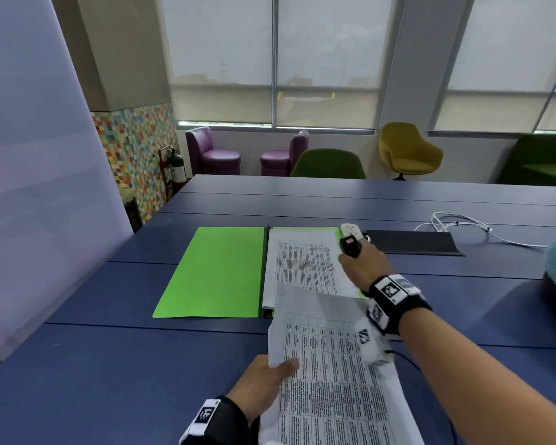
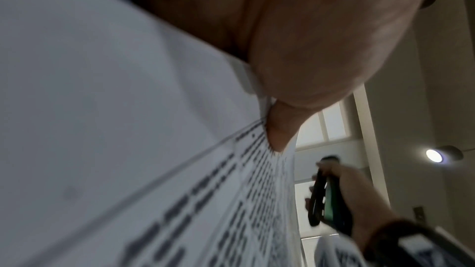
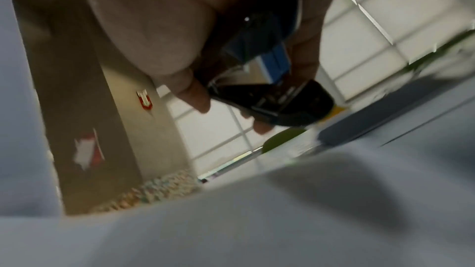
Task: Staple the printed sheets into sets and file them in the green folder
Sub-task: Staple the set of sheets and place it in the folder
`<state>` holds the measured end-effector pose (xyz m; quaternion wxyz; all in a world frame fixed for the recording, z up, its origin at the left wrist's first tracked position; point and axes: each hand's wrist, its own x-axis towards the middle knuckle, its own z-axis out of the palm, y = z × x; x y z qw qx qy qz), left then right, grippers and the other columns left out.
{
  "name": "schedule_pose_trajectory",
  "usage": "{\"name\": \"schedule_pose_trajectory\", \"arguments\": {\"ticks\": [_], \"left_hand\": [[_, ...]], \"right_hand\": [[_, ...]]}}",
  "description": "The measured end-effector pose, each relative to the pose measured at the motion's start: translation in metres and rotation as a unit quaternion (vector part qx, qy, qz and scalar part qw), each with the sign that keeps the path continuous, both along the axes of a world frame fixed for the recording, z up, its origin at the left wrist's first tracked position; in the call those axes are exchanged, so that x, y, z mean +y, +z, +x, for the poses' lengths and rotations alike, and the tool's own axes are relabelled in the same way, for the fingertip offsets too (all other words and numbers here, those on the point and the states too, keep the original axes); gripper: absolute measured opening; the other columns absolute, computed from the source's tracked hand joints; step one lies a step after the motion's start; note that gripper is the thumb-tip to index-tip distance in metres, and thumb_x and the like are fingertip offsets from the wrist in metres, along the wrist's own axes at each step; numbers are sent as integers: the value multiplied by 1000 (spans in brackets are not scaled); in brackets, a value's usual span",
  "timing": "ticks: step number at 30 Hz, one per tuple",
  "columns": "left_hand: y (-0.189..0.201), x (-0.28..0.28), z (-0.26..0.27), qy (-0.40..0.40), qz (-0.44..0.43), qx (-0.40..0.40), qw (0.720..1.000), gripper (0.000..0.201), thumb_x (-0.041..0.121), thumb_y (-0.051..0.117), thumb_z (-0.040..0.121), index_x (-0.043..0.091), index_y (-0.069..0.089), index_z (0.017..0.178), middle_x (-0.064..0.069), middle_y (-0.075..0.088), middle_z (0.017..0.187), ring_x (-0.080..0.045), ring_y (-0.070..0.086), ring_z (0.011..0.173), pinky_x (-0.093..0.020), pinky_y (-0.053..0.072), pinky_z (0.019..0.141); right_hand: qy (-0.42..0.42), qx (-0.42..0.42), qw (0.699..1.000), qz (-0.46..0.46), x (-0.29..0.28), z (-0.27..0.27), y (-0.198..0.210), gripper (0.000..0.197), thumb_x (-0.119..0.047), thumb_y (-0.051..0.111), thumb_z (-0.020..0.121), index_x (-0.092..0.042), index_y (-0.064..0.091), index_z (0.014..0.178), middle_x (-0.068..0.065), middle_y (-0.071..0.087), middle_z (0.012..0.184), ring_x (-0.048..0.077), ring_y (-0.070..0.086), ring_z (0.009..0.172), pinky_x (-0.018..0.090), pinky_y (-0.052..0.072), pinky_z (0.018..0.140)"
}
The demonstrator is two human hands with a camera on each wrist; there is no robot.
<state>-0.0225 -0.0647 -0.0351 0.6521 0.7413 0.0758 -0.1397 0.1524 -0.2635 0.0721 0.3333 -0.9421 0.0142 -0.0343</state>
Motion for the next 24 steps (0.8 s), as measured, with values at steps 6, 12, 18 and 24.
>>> {"name": "schedule_pose_trajectory", "arguments": {"ticks": [6, 12, 18, 24], "left_hand": [[20, 2, -2, 43, -47, 0, 998, 41, 41, 64, 89, 12, 64, 118, 6, 71, 108, -8, 64, 102, -20, 47, 84], [80, 10, 8, 51, -62, -85, 993, 36, 44, 66, 85, 23, 59, 113, 17, 68, 101, 2, 63, 97, -20, 46, 90], [176, -3, 23, 89, -44, -255, 962, 20, 41, 65, 85, 23, 70, 95, 18, 75, 81, 5, 69, 80, -24, 51, 83], [244, -23, 12, 131, -17, -422, 897, 15, 22, 54, 98, 29, 63, 88, 14, 60, 51, 16, 57, 53, -1, 39, 49]], "right_hand": [[-20, 165, 973, -161, -100, -8, -53, 58, -49, 55, 93, -14, 42, 137, 14, 62, 128, 33, 61, 111, 34, 46, 84], [1, 92, 996, -16, -112, -40, -39, 56, -64, 48, 92, -13, 65, 109, 13, 69, 120, 26, 62, 102, 32, 44, 85], [198, 34, 831, 519, -59, -104, 65, 26, -50, 67, 85, -32, 80, 96, 0, 78, 100, 28, 68, 99, 37, 60, 83], [344, -105, 738, 570, -48, -144, 133, 66, -70, 78, 60, -30, 75, 113, -3, 73, 119, 18, 64, 118, 51, 44, 109]]}}
